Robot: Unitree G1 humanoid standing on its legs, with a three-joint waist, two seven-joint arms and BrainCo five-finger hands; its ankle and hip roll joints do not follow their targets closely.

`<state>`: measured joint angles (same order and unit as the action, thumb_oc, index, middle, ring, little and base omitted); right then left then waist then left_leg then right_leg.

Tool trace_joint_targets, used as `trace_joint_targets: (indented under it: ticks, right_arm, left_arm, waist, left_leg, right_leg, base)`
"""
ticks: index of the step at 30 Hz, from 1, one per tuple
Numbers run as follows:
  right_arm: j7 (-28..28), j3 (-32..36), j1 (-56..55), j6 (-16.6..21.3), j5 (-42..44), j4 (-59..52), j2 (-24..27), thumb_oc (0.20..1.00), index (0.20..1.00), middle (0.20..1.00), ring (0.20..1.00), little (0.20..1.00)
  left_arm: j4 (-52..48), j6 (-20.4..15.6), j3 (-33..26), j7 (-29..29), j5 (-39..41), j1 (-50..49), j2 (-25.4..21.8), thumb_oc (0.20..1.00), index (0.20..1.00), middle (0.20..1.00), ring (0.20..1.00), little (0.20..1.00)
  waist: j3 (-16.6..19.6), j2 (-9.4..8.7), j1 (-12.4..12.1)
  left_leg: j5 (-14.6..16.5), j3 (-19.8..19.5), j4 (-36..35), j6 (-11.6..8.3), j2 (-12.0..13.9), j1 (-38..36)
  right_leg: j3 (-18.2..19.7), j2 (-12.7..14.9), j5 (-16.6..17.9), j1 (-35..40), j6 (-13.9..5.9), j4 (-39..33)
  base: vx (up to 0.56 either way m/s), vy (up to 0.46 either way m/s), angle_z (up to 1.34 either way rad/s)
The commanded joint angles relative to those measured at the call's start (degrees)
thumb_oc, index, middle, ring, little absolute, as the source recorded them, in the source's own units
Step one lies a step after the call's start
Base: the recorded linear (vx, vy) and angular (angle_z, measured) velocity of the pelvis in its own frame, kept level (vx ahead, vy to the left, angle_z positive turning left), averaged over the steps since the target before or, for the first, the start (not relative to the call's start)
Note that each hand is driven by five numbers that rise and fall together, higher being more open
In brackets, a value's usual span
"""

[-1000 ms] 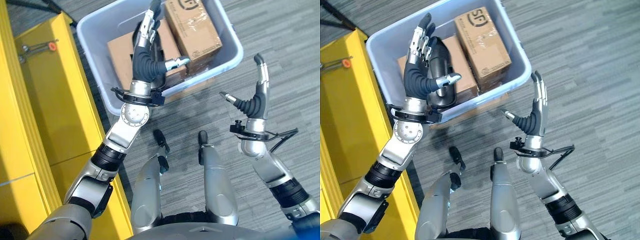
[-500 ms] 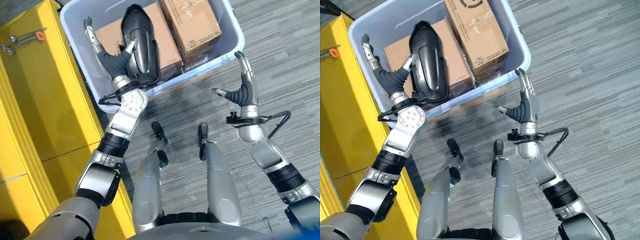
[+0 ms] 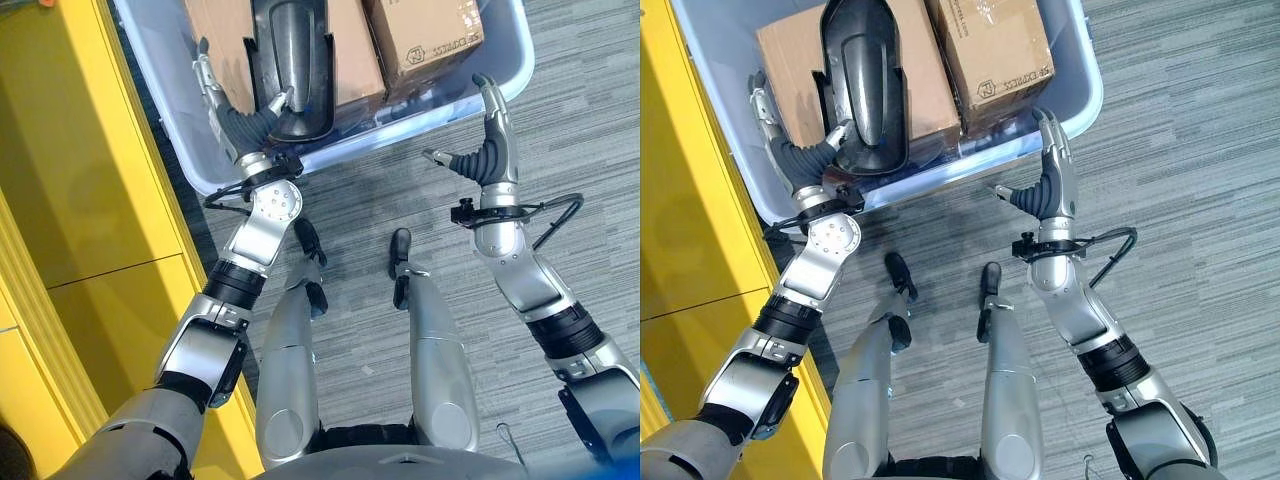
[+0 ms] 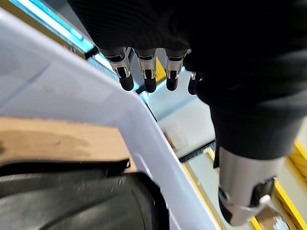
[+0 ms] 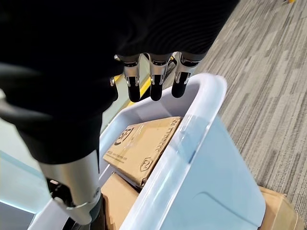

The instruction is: Move parts from the plastic box to the shelf.

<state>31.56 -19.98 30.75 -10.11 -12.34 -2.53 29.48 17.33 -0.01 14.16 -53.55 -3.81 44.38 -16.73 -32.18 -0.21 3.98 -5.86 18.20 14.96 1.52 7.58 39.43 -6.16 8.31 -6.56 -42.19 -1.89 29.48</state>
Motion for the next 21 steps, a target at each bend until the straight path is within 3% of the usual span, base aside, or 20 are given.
trace_joint_targets:
  ticks: [1,5,7,12,15,21]
  right_arm:
    - [0.0,1.8,-1.1,0.4,0.6,-3.0,-1.6,1.000,1.000,1.000,1.000,1.000]
    - [0.2,1.8,-1.1,-0.4,1.3,-3.0,-1.7,1.000,1.000,1.000,1.000,1.000]
    - [0.5,1.7,-1.0,-0.8,1.8,-2.5,-1.9,1.000,1.000,1.000,1.000,1.000]
    - [1.5,1.3,0.0,-2.4,3.2,-2.1,-2.3,1.000,1.000,1.000,1.000,1.000]
    - [2.3,0.9,0.5,-3.6,4.0,-1.8,-2.7,1.000,1.000,1.000,1.000,1.000]
    - [4.1,-0.1,1.9,-4.8,5.2,-0.4,-3.3,1.000,1.000,1.000,1.000,1.000]
  left_arm:
    - [0.5,-0.5,1.0,-0.6,-2.3,3.1,-1.5,1.000,1.000,1.000,1.000,1.000]
    - [1.9,-0.4,1.9,-0.3,-2.4,3.8,-1.1,1.000,1.000,1.000,1.000,1.000]
    - [3.1,1.5,2.5,-0.2,-1.7,4.4,-0.8,1.000,1.000,1.000,1.000,1.000]
    - [7.0,1.8,2.7,-4.0,2.3,6.0,-0.3,1.000,1.000,1.000,1.000,1.000]
    - [9.4,0.2,2.2,-6.3,6.8,7.0,0.2,1.000,1.000,1.000,1.000,1.000]
    - [13.2,-1.9,0.5,-8.0,5.5,7.2,0.8,1.000,1.000,1.000,1.000,1.000]
  waist:
    - [2.4,-1.82,0.0]
    - [2.4,-2.42,0.2]
    - [2.4,-2.74,0.3]
    - [2.4,-3.89,0.3]
    - [2.4,-4.66,0.1]
    - [2.4,-5.52,-0.3]
  left_leg:
    - [5.1,-3.7,3.5,-4.17,-1.4,1.3]
    - [6.0,-3.7,5.4,-3.69,-1.4,3.5]
    - [7.5,-4.4,6.5,-4.00,-1.5,3.4]
    - [9.1,-5.3,9.8,-3.77,-1.5,6.0]
    - [10.0,-5.9,11.8,-3.63,-1.3,7.6]
    - [11.1,-6.7,14.1,-3.26,-1.0,9.7]
  right_leg:
    - [-1.5,-0.5,3.5,-1.2,-4.20,-1.4]
    - [-1.4,-0.4,3.5,-3.1,-4.45,-0.3]
    - [-1.0,-0.3,2.7,-3.0,-5.06,0.5]
    - [-1.1,-0.3,2.8,-4.9,-5.16,1.5]
    - [-1.6,-0.4,2.6,-6.0,-5.12,2.2]
    - [-2.0,-0.4,3.1,-7.7,-5.26,3.1]
  base:
    - [0.02,0.094,-0.01]
    - [0.02,0.052,0.00]
    - [0.07,0.050,0.01]
    - [0.02,0.000,0.04]
    - [0.04,-0.033,0.10]
    - [0.02,-0.017,0.04]
